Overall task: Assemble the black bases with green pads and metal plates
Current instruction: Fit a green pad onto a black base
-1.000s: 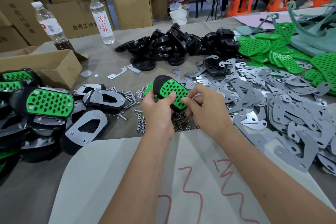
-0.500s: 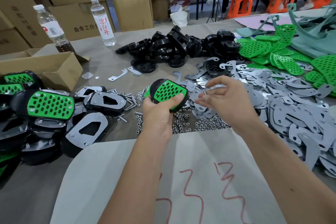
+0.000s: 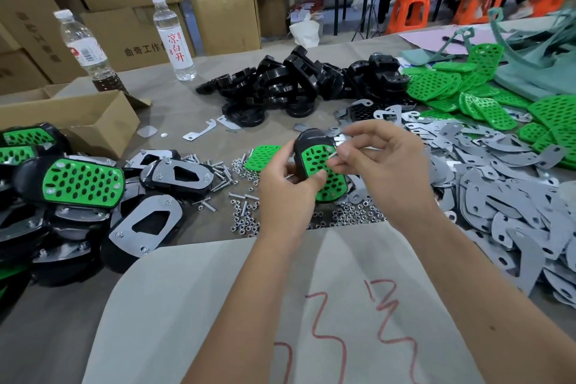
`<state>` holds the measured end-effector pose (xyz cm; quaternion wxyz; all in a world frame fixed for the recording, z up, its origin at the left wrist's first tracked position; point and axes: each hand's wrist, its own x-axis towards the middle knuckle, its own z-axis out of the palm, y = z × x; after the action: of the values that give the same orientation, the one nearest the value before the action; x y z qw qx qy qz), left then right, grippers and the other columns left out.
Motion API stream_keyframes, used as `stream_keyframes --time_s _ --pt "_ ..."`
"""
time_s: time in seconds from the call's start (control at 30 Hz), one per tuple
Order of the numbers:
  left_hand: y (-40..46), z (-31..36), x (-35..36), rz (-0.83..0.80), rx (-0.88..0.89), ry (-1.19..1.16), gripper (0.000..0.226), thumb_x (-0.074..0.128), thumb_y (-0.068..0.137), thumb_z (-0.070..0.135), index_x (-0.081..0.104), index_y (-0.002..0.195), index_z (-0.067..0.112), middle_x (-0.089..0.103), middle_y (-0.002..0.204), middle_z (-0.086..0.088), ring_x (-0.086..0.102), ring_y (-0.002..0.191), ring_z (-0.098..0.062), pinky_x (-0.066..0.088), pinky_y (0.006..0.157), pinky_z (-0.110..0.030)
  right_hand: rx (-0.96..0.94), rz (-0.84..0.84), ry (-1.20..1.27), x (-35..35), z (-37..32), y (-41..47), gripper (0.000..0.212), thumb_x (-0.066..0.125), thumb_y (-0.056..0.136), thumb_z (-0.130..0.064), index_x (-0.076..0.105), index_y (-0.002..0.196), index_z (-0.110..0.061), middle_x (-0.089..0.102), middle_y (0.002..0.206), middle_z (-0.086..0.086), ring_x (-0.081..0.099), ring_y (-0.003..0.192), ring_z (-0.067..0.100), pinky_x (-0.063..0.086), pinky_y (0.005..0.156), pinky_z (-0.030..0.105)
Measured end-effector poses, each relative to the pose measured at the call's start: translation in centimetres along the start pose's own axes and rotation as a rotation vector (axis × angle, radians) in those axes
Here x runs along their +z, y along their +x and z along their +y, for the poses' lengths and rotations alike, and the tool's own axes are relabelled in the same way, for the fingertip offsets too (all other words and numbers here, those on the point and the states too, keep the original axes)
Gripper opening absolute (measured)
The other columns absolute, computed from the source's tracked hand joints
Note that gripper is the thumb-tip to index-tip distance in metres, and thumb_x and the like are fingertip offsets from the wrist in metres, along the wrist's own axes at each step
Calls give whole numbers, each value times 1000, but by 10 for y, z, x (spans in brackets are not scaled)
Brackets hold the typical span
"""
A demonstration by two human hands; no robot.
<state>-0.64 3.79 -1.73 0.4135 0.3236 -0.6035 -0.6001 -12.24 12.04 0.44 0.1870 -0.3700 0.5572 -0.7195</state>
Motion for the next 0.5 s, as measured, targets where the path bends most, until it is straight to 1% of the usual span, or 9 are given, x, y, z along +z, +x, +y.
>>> stream_keyframes --time_s 0.07,0.13,0.2,0.27,0.33,0.37,0.43,0.47,0.5 --pt "-3 1 4 12 46 71 54 78 82 -2 71 125 31 71 93 -22 67 78 -22 60 79 -49 -44 -17 -52 6 3 -3 23 69 91 10 76 98 -11 76 76 7 76 70 26 62 69 29" --pt "-8 5 7 11 97 94 49 82 82 0 73 119 30 71 88 -21 68 77 -30 61 74 -47 -104 27 -131 9 6 -4 17 73 90 3 78 91 -13 76 73 3 73 64 19 58 63 23" --pt "-10 10 8 7 123 108 42 86 81 6 74 115 28 71 85 -19 68 80 -37 62 72 -47 -176 83 -225 9 7 -4 11 77 89 -4 78 88 -14 75 71 -3 70 59 12 52 58 18" --pt "-11 12 8 0 116 123 42 87 81 7 74 117 24 71 85 -19 69 82 -37 62 72 -49 -194 110 -240 9 9 -3 9 78 89 -7 77 87 -15 73 68 -5 68 57 12 50 57 18" --pt "-12 13 10 -13 110 119 43 86 82 5 74 119 22 72 87 -21 70 83 -38 61 74 -51 -176 106 -209 9 11 -2 9 77 90 -9 75 86 -17 71 64 -1 65 54 14 50 56 22" --pt "-12 13 10 -18 112 117 42 85 82 5 74 119 22 72 88 -23 70 83 -40 61 74 -53 -172 101 -202 9 12 -2 10 76 91 -10 75 85 -17 69 62 1 64 54 16 50 56 23" --pt "-12 13 10 -14 123 125 42 85 82 3 75 116 24 70 89 -25 68 83 -43 60 74 -55 -201 97 -237 9 13 -3 10 76 91 -10 74 85 -18 69 63 -3 64 57 13 50 60 22" --pt "-12 12 9 -13 131 132 44 83 81 -1 75 115 25 70 87 -24 68 80 -42 60 73 -53 -239 93 -294 9 14 -2 9 77 91 -10 74 85 -17 69 66 -6 64 61 10 50 63 22" --pt "-11 11 8 -17 143 146 45 82 79 -3 76 113 26 69 83 -21 66 74 -37 60 70 -50 -290 90 -378 9 13 -2 8 78 90 -11 74 85 -15 70 70 -8 64 65 8 51 66 22"
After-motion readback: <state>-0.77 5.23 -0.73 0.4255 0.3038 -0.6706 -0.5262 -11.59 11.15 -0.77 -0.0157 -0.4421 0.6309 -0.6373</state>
